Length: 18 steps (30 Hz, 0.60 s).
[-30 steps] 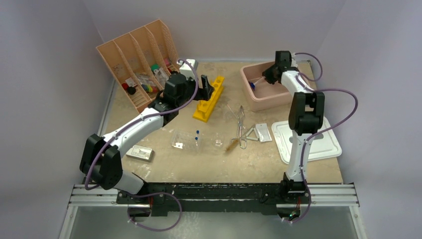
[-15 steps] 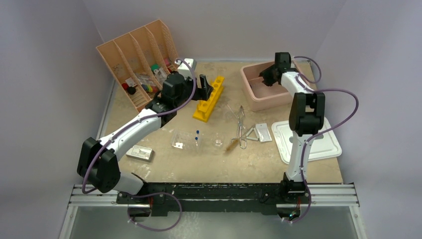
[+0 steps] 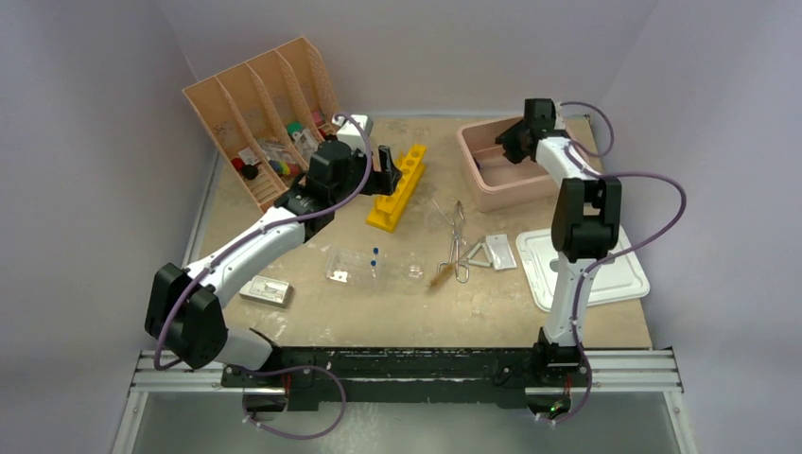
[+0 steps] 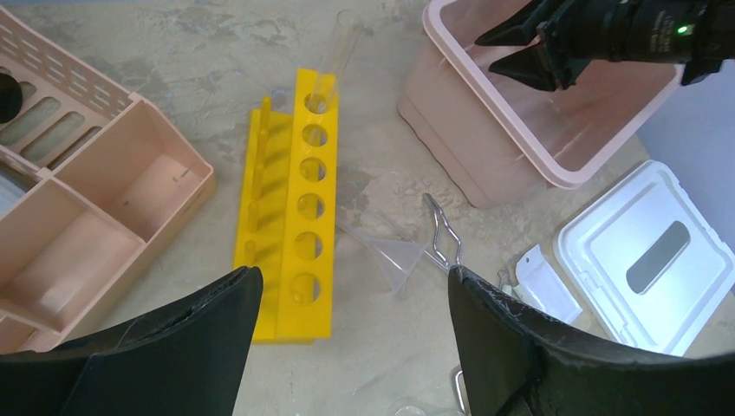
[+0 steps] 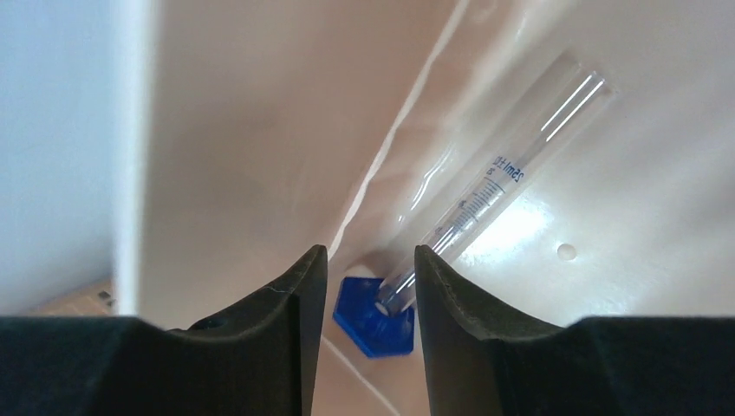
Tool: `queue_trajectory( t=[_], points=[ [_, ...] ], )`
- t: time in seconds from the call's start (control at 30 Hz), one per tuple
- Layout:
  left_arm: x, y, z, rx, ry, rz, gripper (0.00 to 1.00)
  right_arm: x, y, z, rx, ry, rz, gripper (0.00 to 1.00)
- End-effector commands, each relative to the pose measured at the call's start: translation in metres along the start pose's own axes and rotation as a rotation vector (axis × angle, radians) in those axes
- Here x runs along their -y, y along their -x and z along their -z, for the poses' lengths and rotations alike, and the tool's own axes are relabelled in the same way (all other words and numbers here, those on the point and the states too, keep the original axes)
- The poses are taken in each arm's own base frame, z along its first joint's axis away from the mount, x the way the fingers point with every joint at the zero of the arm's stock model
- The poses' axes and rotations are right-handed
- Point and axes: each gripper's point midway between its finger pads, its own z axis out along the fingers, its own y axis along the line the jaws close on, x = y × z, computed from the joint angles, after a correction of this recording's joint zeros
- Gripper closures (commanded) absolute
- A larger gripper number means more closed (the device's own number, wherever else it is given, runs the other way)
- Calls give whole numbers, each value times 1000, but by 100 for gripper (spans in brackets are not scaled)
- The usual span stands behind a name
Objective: Organize the chemistry lab equipment
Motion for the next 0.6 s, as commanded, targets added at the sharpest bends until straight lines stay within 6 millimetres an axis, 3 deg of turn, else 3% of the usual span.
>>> queue_trajectory(
  t=[0.0,0.23,0.43,0.57],
  points=[
    [3,37,20,93,13,-16,21,-56,46,77,134,173,191,56],
    [-25,41,36,145,159,36,12,-60,27,150,146,214,463,53],
    [-48,41,51,165,256,37,11,-50,-25,212,79,276,697,52],
    [-59,38,59,188,292,-15,12,-23,-67,230,20,260,832,51]
  ],
)
